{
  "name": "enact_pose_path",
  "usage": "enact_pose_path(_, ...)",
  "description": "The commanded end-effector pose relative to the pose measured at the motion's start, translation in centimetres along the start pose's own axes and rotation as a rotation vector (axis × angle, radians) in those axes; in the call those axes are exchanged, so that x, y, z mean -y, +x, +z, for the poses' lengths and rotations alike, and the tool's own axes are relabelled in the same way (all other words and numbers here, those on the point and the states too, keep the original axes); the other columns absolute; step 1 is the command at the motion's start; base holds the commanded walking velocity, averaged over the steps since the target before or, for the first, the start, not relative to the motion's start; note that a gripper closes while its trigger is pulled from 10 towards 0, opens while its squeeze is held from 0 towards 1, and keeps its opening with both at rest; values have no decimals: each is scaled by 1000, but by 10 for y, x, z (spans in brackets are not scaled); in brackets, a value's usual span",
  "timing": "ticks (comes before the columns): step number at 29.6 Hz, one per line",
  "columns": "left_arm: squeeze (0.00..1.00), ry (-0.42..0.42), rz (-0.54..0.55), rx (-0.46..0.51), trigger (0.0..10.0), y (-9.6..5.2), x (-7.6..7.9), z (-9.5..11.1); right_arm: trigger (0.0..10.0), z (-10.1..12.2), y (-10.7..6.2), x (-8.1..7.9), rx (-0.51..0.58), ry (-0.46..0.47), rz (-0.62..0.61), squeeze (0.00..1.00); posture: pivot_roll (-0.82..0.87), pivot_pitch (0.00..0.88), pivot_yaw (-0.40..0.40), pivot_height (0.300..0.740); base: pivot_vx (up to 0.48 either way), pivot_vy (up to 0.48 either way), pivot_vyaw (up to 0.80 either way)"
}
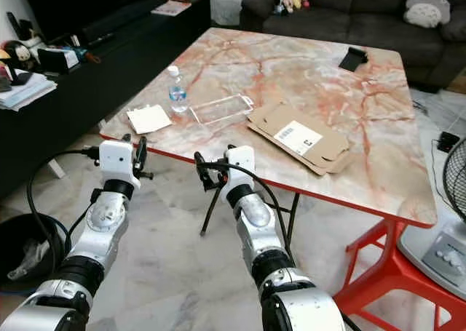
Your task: Picking trash to rubbish bin
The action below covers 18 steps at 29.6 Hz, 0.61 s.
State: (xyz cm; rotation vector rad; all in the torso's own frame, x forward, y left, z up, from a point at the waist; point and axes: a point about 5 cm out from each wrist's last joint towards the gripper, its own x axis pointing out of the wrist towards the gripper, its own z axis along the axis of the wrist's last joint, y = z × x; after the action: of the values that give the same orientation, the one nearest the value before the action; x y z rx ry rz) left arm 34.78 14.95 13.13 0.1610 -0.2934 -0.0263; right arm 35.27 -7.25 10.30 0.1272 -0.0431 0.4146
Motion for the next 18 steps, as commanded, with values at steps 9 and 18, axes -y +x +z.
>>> enact_pose_path(9,0,-22,-21,-23,10000,2,4,0,10000,-1,1,6,-26,33,-60,0,98,62,14,740,0,134,-223)
enact_pose_path(18,0,-8,-20,-22,10000,4,-1,1,10000,-1,-1,18,-27,77,-186,0,102,70,29,740,0,447,-246)
